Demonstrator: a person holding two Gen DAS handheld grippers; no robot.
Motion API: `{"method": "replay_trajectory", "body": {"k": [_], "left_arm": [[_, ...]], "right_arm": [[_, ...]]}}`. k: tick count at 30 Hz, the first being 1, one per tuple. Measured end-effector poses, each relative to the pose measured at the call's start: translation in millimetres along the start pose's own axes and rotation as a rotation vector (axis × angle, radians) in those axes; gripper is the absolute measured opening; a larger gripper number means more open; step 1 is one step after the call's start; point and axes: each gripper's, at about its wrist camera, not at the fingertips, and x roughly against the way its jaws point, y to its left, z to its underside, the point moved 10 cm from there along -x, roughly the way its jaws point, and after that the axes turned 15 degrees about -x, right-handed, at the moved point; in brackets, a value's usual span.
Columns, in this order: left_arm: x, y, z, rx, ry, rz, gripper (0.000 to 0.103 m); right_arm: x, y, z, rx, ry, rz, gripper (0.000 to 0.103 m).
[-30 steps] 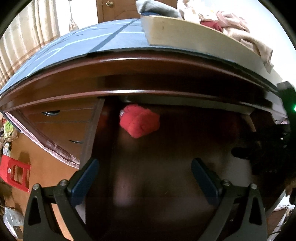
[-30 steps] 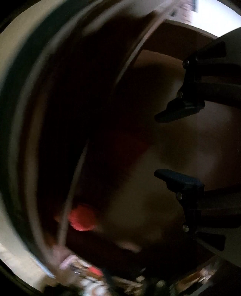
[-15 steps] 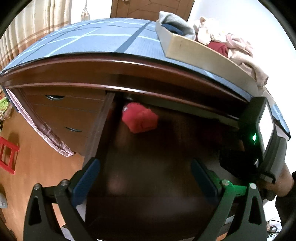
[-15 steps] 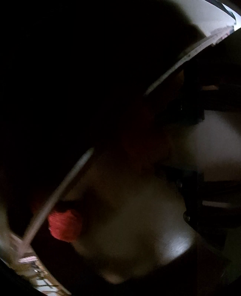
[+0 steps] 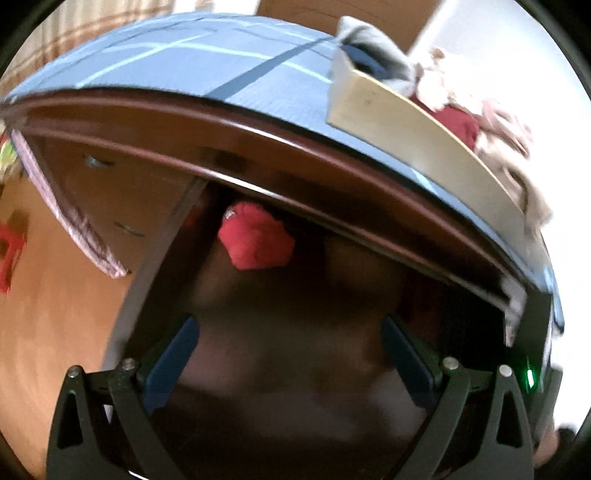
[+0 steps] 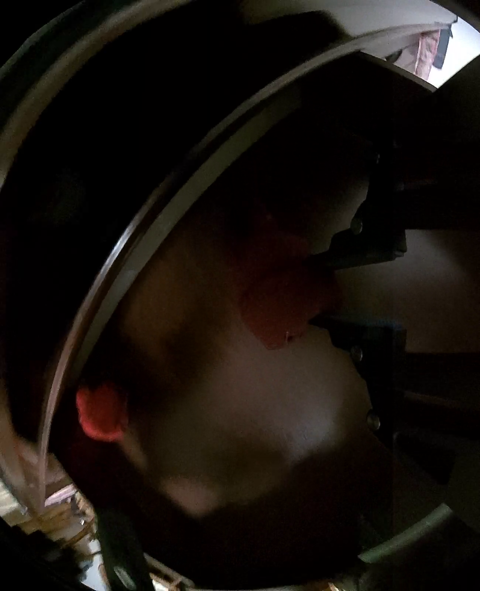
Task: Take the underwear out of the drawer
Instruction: 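Reach both grippers into the drawer toward the red sock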
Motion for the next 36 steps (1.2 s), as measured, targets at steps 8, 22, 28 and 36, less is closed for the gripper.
{"method": "replay_trajectory", "body": {"k": [8,22,28,36], "left_arm": [[-13.9,4.1,6.7,0.043,0.055,-0.067,0.09],[-5.7,0.8,7.2,-0.123,0.078,-0.119,0.09],[8.4,12.4,5.2,-0.162,0.059,-0.151,0.09],[10.3,10.7,-0.4,-0.169,0.035,-0.126,0.09]], "right_arm": [[11.9,-25.4,5.2,-0.019,-0.052,-0.063,0.024],[66.3,-53.3,14.6,-0.208,-0.077,-0.288,0.024],[79.3,-52.2,20.3,-0.216,-0.032,-0.248,0.03],[97.3,-64.6,7.3,-0.245,-0.073,-0.208,0.03]]}}
